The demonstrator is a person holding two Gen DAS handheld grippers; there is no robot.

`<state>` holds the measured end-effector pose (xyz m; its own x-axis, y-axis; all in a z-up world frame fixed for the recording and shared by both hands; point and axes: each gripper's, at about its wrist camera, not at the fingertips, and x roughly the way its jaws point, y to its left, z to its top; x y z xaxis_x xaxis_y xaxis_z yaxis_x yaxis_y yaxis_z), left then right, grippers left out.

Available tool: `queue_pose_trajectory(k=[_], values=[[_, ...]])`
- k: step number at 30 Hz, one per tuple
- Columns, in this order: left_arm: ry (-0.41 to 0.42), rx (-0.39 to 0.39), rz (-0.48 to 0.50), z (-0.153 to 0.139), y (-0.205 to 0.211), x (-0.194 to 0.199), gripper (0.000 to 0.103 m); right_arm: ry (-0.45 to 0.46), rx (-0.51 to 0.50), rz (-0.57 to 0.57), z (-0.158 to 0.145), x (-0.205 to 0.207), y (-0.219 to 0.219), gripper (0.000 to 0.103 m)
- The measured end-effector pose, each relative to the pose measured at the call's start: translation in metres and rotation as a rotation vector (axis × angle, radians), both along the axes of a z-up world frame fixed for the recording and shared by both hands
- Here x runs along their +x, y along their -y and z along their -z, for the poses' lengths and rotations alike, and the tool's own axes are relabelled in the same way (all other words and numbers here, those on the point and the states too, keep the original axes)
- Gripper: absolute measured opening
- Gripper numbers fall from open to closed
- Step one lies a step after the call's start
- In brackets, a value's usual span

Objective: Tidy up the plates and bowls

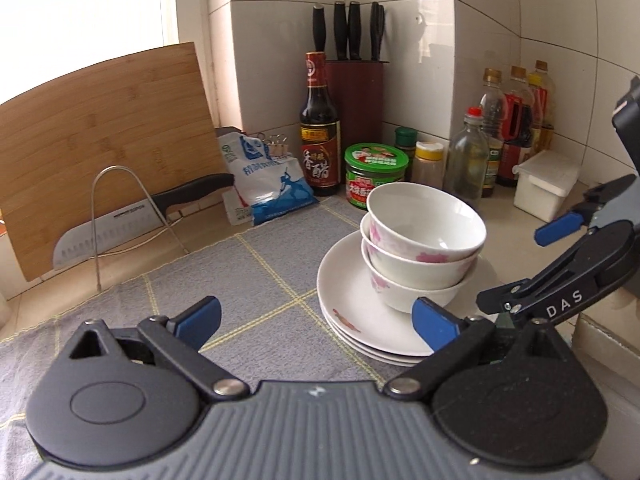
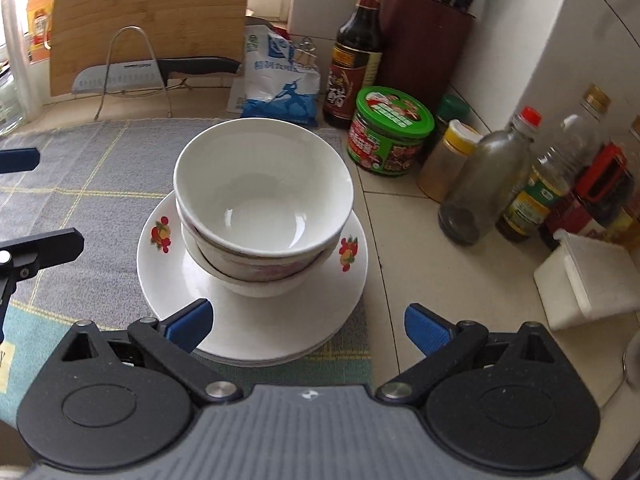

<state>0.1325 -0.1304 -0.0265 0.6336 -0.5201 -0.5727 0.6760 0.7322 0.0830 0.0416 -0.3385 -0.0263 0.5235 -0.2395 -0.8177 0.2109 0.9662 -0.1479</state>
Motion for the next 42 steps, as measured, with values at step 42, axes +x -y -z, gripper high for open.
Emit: queue_pose_trajectory(k=[42], values=[[-0.038,-0.047,-0.062,-0.074,-0.047,-0.046,0.102,0.243,-0.108,0.323,-0.088,-0.073,-0.093,0.103]])
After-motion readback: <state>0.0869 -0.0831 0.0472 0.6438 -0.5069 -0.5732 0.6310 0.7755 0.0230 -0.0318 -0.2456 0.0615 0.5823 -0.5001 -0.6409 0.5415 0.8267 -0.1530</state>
